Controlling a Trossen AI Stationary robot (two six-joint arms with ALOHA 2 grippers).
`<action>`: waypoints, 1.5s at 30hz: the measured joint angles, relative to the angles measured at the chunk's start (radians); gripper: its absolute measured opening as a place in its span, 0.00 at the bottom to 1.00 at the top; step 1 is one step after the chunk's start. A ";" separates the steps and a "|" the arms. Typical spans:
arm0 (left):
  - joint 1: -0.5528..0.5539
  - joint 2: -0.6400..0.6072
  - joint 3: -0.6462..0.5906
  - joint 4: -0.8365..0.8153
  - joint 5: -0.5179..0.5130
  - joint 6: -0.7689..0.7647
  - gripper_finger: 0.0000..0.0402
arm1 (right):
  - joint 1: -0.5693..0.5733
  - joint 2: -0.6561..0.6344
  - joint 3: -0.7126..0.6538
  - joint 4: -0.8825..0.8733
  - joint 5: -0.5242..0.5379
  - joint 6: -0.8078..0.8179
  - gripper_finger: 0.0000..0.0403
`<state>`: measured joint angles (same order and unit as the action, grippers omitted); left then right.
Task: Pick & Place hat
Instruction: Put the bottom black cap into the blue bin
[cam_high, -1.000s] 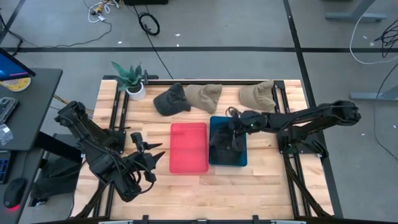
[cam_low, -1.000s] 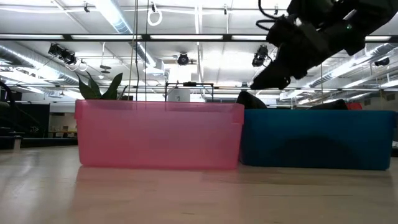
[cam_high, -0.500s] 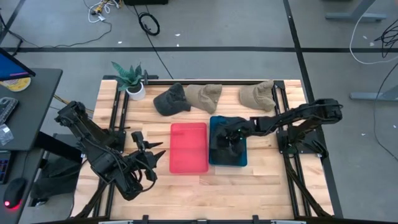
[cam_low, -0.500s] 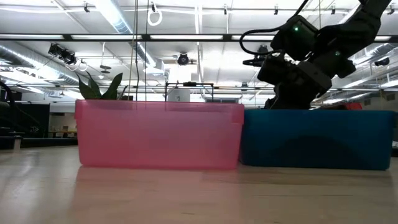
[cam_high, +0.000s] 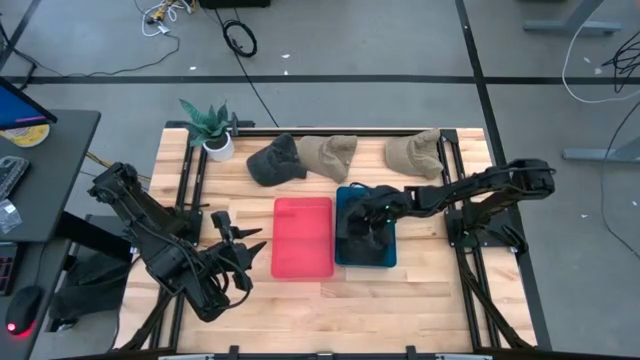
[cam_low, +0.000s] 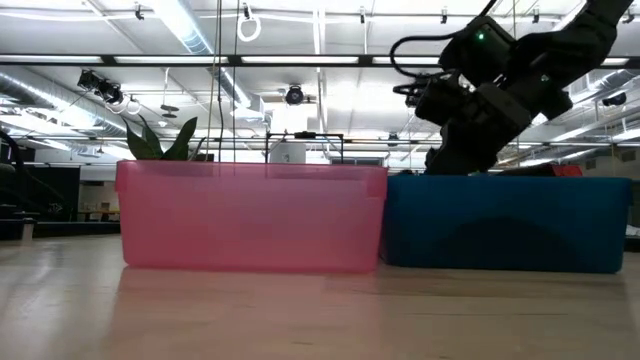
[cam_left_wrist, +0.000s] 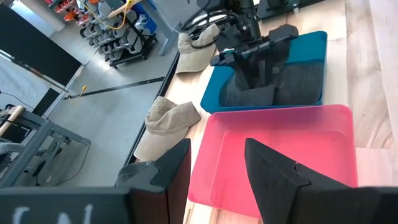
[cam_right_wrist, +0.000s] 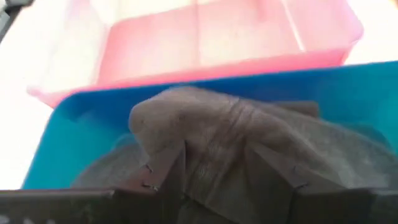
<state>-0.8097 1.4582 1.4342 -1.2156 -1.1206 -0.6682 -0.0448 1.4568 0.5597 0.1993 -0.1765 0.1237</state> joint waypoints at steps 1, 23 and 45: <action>0.000 0.000 0.000 0.000 0.000 0.000 0.39 | 0.000 -0.012 0.000 -0.001 0.000 0.001 0.41; 0.012 -0.001 0.000 0.000 0.000 0.000 0.39 | 0.001 -0.359 0.000 -0.539 0.001 0.131 0.41; 0.239 0.007 -0.116 0.005 -0.104 -0.001 0.38 | 0.001 -0.319 -0.088 -0.388 0.021 0.111 0.41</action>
<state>-0.5709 1.4654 1.3178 -1.2111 -1.2248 -0.6693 -0.0441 1.1378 0.4718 -0.1886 -0.1555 0.2343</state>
